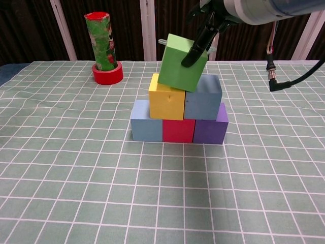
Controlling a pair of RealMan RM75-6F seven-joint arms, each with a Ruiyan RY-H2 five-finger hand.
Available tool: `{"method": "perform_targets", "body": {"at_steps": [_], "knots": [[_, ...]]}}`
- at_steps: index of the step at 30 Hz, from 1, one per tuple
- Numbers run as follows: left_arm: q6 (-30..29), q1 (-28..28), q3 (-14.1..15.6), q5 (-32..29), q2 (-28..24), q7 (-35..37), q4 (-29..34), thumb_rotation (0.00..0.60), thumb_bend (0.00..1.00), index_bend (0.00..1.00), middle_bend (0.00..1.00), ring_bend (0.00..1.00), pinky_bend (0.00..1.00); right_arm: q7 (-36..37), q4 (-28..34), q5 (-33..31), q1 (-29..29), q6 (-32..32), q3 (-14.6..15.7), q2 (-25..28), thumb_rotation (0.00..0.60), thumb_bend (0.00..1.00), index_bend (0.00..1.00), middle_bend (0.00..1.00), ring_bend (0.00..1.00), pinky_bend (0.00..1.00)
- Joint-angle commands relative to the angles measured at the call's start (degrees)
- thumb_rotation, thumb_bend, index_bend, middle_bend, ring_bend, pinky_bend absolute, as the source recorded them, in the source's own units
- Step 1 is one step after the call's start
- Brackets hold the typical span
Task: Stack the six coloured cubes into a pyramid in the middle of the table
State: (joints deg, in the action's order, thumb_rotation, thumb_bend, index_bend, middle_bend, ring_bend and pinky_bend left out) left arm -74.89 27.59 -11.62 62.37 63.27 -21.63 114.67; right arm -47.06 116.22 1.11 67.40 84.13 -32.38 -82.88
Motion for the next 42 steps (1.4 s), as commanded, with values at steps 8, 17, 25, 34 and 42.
{"method": "perform_targets", "body": {"at_steps": [8,17,25,34,42], "knots": [[0.1,0.0,0.0,0.0,0.0,0.1,0.0,0.600,0.17,0.00,0.05,0.00,0.00,-0.8,-0.4,1.5,0.4,1.3,1.3,-0.2,0.600,0.32,0.00,0.47,0.30,0.00],[0.1,-0.1,0.0,0.2,-0.1,0.4,0.3,0.600,0.17,0.00,0.05,0.00,0.00,-1.7,-1.9,-0.4,2.6,5.2,-0.2,-3.0,0.600,0.32,0.00,0.47,0.30,0.00],[0.1,-0.2,-0.1,0.3,-0.3,0.8,0.5,0.600,0.17,0.00,0.05,0.00,0.00,-2.1,0.2,0.8,1.0,4.7,0.9,-1.4,0.600,0.32,0.00,0.47,0.30,0.00],[0.1,-0.3,-0.1,0.5,-0.3,0.9,0.7,0.600,0.17,0.00,0.05,0.00,0.00,-2.7,0.8,1.5,0.6,4.8,1.3,-0.9,0.600,0.32,0.00,0.47,0.30,0.00],[0.1,-0.3,-0.1,0.5,-0.3,1.0,0.6,0.600,0.17,0.00,0.05,0.00,0.00,-2.9,0.8,1.4,0.4,4.6,1.2,-1.0,0.600,0.32,0.00,0.47,0.30,0.00]]}}
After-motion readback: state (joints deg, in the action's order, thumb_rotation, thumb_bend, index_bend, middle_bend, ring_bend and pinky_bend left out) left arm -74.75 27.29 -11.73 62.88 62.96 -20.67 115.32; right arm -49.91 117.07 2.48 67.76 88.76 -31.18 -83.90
